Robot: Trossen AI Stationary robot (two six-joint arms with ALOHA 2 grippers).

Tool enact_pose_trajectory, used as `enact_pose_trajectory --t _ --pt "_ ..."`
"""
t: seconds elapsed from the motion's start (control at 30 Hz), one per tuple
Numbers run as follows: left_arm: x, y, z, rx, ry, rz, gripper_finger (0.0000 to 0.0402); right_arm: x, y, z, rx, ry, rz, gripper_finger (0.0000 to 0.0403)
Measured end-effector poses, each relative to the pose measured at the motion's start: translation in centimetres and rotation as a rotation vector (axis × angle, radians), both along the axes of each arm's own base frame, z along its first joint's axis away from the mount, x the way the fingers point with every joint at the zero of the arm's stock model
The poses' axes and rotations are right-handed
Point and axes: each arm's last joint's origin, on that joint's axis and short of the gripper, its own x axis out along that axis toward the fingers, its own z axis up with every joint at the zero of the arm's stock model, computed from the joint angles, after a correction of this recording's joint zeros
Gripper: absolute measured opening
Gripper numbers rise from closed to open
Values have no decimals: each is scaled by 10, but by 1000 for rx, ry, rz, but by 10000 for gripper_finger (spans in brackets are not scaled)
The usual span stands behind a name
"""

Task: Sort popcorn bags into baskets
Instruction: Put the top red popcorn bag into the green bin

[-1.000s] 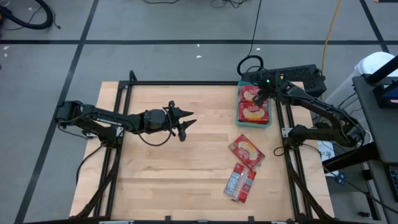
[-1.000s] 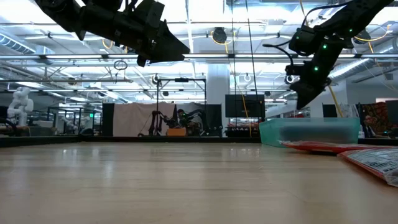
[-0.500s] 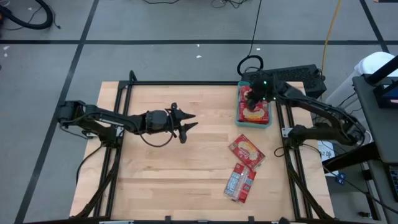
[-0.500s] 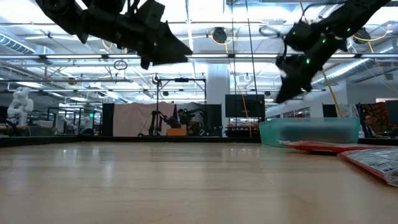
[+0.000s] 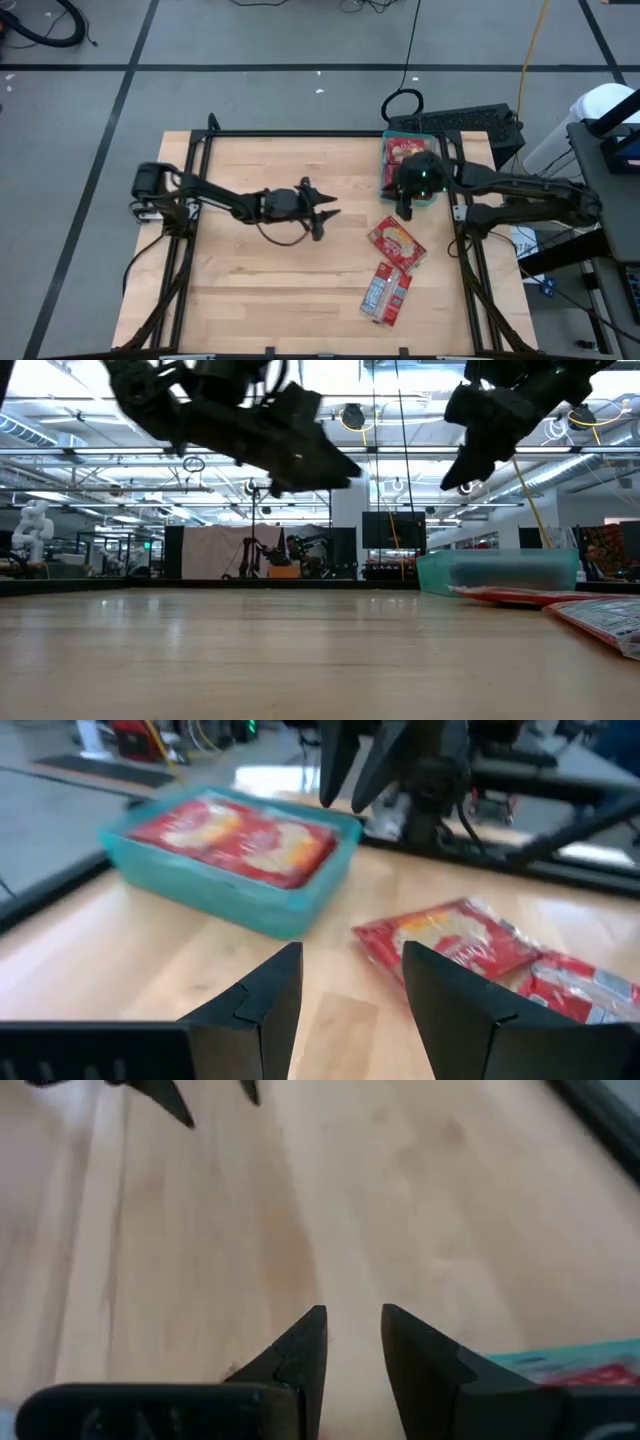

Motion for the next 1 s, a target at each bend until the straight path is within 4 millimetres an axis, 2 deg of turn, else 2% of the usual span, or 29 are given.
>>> enact_pose_trajectory --t 0.13,0.33,0.5,0.63,0.8,1.0 --pt "30 -8 -10 -12 76 -21 185 0 21 -6 -46 95 1 93" --pt "74 -22 -30 -14 175 -49 246 -5 43 -11 -111 185 -17 93" --pt "101 -27 -54 -114 224 -20 287 -14 49 -10 -171 227 -54 93" --pt "114 -26 -70 -179 224 12 295 -23 49 -5 -214 213 -97 93" --pt "124 -18 -90 -258 254 -73 264 -28 49 3 -222 143 -90 93" --pt "129 -11 -100 -270 256 -160 172 -27 49 8 -241 92 -75 93"
